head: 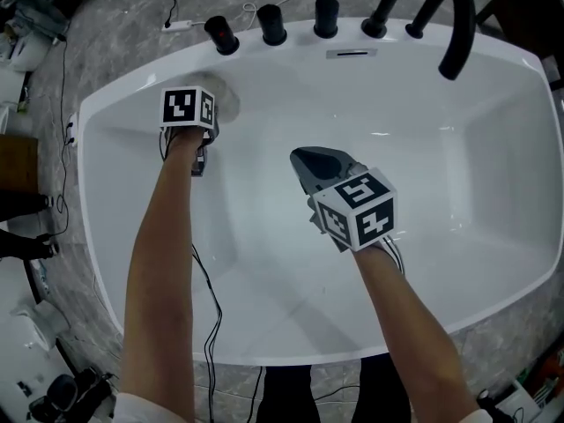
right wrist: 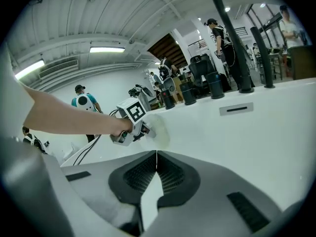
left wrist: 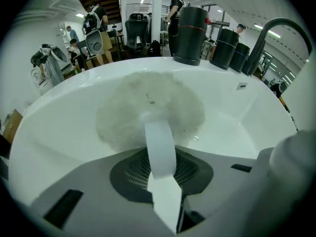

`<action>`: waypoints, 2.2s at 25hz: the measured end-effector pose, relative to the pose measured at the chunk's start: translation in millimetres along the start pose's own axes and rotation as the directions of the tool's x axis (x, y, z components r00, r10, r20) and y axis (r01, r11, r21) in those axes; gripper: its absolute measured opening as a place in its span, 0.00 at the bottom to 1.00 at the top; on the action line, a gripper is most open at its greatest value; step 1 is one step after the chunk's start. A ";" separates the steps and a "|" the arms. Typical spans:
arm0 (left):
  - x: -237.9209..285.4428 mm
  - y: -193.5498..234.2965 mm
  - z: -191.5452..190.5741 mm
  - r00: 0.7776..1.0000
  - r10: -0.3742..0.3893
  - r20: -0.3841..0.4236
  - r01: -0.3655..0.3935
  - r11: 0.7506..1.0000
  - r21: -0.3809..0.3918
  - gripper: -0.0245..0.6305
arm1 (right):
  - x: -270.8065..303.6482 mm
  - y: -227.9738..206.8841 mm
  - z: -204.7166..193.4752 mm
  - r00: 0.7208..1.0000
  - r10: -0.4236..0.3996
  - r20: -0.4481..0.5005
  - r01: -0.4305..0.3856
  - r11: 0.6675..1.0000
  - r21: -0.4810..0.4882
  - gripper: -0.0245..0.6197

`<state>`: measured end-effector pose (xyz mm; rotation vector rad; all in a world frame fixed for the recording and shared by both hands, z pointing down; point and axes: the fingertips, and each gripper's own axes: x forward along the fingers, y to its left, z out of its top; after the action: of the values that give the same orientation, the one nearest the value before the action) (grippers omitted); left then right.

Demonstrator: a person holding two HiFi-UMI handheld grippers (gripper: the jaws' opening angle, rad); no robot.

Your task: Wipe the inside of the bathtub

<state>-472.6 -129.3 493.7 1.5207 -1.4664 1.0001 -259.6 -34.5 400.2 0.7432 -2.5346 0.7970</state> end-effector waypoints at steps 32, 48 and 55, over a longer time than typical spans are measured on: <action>25.0 -299.3 84.1 0.996 -0.078 0.041 0.075 0.996 0.055 0.19 | -191.5 -190.9 -31.3 0.998 -0.045 0.041 0.042 0.997 0.070 0.07; 35.7 -392.1 111.7 0.991 -0.123 0.050 0.117 0.988 0.098 0.19 | -239.9 -246.5 -27.0 0.994 -0.093 0.060 0.087 0.991 0.097 0.07; 41.8 -405.7 116.6 0.989 -0.143 0.049 0.136 0.984 0.117 0.19 | -237.4 -245.7 -23.3 0.990 -0.122 0.070 0.113 0.987 0.114 0.07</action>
<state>-63.9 -241.9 481.9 1.7219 -1.3405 0.9767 75.6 -104.4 402.1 0.9670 -2.5020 0.8892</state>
